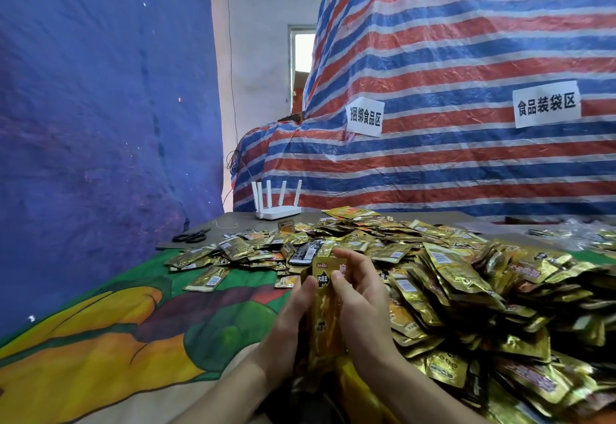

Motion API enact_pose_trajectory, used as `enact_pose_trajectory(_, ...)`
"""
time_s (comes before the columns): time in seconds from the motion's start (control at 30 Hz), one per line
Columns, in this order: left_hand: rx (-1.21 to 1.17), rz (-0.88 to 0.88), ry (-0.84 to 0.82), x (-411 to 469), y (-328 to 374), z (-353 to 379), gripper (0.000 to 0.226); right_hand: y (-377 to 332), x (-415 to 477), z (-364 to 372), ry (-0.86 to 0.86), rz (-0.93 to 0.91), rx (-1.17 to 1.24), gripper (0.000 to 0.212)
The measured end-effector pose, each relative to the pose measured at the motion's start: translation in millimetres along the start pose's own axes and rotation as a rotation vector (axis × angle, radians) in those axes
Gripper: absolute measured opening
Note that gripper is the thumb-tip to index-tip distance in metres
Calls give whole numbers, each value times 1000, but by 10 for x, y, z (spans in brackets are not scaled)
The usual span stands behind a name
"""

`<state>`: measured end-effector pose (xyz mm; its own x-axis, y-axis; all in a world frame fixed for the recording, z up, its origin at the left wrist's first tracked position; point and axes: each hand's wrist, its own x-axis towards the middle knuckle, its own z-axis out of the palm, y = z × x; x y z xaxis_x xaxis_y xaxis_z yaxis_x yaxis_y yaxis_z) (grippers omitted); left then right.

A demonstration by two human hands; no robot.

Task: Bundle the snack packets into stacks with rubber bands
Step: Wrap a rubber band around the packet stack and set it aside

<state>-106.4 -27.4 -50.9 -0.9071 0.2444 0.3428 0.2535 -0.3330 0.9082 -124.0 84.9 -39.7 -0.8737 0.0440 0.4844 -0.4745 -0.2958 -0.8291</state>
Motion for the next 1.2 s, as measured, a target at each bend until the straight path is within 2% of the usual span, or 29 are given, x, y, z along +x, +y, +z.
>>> enact_pose_trajectory(0.07,218,111,79,33,-10,-15,77,-8,7,-4,0,48,70,29)
enact_pose_trajectory(0.13,350,187,128,60,-36,-61,64,-40,41,-24,-12,113,151,30)
enact_pose_trajectory(0.23,444,185,147,68,-49,-146,42,-78,97,-77,-90,195,235,35)
enact_pose_trajectory(0.3,483,168,115,61,-45,-178,39,-74,103,-81,-117,226,229,39)
enact_pose_trajectory(0.43,525,165,63,60,-28,-177,49,-33,72,-12,-111,203,13,40)
enact_pose_trajectory(0.53,436,165,44,65,-49,-179,50,-32,60,24,-85,161,12,43)
enact_pose_trajectory(0.67,294,77,14,91,-98,-127,40,-37,82,35,-108,146,8,26)
enact_pose_trajectory(0.77,269,6,69,92,-80,-60,36,-84,73,23,-109,105,-169,35)
enact_pose_trajectory(0.87,341,-32,112,146,11,19,36,-97,72,-45,-88,108,-201,40)
enact_pose_trajectory(1.0,303,13,252,214,-71,193,41,-143,118,-146,-10,4,-274,17)
enact_pose_trajectory(1.07,243,71,331,175,-252,257,35,-168,97,-167,14,-79,-371,11)
enact_pose_trajectory(1.13,270,165,336,111,-373,285,31,-234,71,-145,10,-214,-540,7)
enact_pose_trajectory(1.2,338,221,309,80,-363,297,41,-319,55,-104,12,-318,-629,5)
